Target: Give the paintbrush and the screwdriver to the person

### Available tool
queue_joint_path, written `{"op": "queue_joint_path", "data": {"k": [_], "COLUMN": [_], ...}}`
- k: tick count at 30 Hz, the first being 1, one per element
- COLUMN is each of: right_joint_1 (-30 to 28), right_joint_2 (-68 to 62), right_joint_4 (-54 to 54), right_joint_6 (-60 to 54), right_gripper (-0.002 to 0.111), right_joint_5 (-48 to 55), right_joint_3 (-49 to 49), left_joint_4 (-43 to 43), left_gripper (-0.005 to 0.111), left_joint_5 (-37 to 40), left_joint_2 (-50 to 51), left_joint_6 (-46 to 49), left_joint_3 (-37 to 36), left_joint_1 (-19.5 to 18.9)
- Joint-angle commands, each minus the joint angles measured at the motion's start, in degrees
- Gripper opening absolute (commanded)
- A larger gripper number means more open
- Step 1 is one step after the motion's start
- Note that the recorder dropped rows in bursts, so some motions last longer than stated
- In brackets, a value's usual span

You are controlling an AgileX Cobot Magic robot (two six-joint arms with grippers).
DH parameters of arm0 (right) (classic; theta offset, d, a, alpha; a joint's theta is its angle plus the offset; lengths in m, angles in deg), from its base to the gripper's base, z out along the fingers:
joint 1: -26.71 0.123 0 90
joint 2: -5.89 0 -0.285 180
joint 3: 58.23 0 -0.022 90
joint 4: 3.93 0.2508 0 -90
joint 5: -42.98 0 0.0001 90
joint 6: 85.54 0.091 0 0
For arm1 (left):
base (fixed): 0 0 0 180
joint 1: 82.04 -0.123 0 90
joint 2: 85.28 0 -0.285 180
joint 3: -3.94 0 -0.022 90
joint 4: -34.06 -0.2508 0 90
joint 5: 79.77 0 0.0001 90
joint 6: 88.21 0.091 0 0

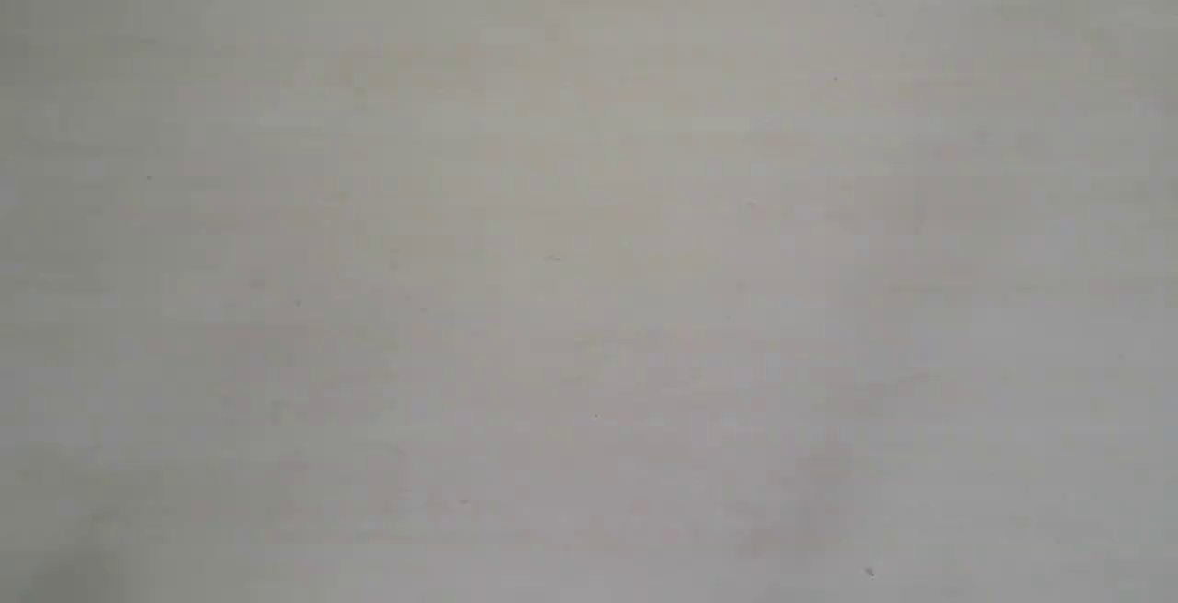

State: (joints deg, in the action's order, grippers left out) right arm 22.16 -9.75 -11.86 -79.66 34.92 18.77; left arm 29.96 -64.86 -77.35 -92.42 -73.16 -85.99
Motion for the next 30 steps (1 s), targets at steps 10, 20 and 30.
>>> {"op": "queue_joint_path", "data": {"k": [10,20,30], "right_joint_1": [-0.6,-0.6,-0.6], "right_joint_2": [0.8,0.8,0.8], "right_joint_4": [0.0,1.4,6.4], "right_joint_6": [0.6,-0.4,-6.4], "right_gripper": [0.004,0.004,0.004], "right_joint_5": [1.0,1.0,1.0], "right_joint_3": [0.2,0.2,0.2], "left_joint_4": [0.2,0.2,0.1], "left_gripper": [0.0,0.0,0.0], "left_joint_5": [-0.5,-0.5,-0.7], "left_joint_2": [-0.1,-0.1,-0.1], "left_joint_6": [-0.1,-0.1,-0.1], "left_joint_3": [-0.1,-0.1,-0.1], "left_joint_1": [0.3,0.3,0.3]}}
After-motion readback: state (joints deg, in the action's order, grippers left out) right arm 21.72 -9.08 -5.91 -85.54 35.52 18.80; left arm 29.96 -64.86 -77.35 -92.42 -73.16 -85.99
